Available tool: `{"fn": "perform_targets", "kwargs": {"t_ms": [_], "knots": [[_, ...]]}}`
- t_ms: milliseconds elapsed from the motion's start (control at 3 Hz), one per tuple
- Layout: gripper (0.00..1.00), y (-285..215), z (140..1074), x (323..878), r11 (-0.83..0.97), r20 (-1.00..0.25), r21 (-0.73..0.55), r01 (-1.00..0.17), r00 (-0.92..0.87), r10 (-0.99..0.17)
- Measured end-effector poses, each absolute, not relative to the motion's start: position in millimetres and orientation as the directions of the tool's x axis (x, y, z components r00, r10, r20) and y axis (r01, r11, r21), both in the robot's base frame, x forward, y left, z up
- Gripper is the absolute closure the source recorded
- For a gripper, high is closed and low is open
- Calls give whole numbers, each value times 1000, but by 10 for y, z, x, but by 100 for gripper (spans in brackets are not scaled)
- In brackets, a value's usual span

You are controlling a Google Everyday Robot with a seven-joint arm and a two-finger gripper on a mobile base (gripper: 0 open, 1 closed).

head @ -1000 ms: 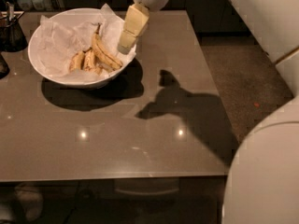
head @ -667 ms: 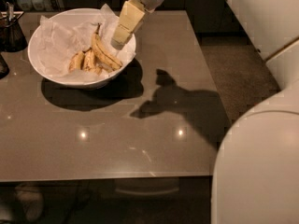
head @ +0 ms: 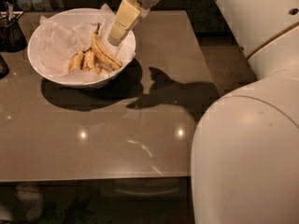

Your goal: Pick banana from white bowl

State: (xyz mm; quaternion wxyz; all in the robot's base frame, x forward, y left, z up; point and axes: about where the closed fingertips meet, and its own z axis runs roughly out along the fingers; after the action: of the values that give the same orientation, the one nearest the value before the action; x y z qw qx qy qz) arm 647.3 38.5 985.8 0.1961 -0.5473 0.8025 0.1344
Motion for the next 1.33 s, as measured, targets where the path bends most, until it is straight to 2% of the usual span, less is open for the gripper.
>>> {"fn": "perform_targets", "kwargs": {"t_ms": [333, 1000, 1333], "knots": [[20, 477, 9838, 6533, 342, -459, -3, -940, -302, -836], [22, 606, 9740, 6618, 310, -423, -27, -950, -270, -865], [28, 706, 9599, 6716, 305, -355, -62, -950, -265, -897]]}}
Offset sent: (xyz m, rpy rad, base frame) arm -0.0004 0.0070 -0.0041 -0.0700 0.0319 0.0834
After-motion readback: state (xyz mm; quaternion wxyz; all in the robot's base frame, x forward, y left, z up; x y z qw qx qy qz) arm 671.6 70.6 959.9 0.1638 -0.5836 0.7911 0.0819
